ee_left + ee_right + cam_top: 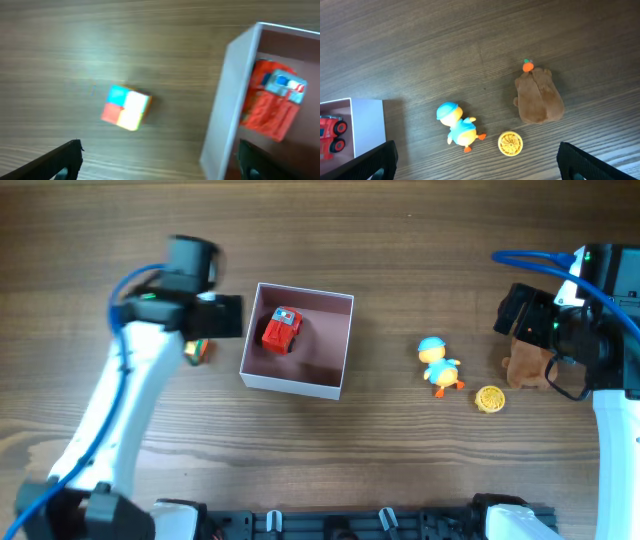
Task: Pack container
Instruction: 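Move the left gripper to the Rubik's cube and grasp it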
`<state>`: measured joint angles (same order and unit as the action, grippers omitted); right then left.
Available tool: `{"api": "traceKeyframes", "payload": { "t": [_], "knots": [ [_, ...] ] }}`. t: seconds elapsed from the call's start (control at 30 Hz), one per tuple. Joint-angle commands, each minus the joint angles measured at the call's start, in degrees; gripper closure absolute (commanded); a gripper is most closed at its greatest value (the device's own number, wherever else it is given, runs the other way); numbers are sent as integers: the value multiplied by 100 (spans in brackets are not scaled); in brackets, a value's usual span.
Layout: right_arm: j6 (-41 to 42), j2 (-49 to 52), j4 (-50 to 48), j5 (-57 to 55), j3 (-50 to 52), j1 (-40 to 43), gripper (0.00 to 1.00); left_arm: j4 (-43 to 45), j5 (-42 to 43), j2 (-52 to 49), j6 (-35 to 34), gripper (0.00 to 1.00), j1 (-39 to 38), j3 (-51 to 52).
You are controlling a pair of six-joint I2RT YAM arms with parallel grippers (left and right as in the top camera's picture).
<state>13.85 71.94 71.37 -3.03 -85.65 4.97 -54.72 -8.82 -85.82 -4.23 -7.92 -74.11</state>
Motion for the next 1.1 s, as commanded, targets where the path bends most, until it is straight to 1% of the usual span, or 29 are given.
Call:
{"api": "traceKeyframes", "payload": {
  "t": [0.0, 0.07, 0.13, 0.2, 0.3, 0.4, 0.63, 0.83, 0.9, 1.0, 1.03, 1.07],
  "knots": [
    [-35, 136, -17, 50, 26, 13, 0, -81, 1252, -94, 1233, 0, 1099, 52],
    [-35, 175, -17, 52, 26, 13, 0, -31, 1246, -295, 1456, 0, 1425, 72],
    [-33, 219, -15, 57, 26, 13, 0, 2, 1237, -588, 1827, 0, 1596, 72],
    [-35, 249, -15, 57, 26, 13, 0, 74, 1222, -789, 2031, 0, 1609, 72],
    [-33, 275, -13, 57, 26, 13, 0, 282, 1200, -1123, 2070, 0, 1609, 72],
    [-37, 275, -11, 57, 26, 13, 0, 400, 1202, -1453, 2308, 0, 1591, 72],
    [-35, 275, -11, 55, 26, 13, 0, 684, 1198, -2138, 2352, 0, 1517, 72],
    [-37, 275, -13, 52, 26, 13, 0, 752, 1045, -2378, 2352, 1, 1366, 74],
    [-33, 275, -13, 52, 26, 13, 0, 741, 1047, -2413, 2352, 3, 1366, 74],
    [-35, 275, -13, 52, 26, 13, 0, 739, 1047, -2420, 2350, 11, 1366, 90],
    [-35, 275, -11, 52, 26, 13, 0, 739, 1049, -2420, 2350, 15, 1366, 94],
    [-37, 275, -11, 52, 26, 13, 0, 739, 1049, -2420, 2350, 21, 1366, 94]
  ]
}}
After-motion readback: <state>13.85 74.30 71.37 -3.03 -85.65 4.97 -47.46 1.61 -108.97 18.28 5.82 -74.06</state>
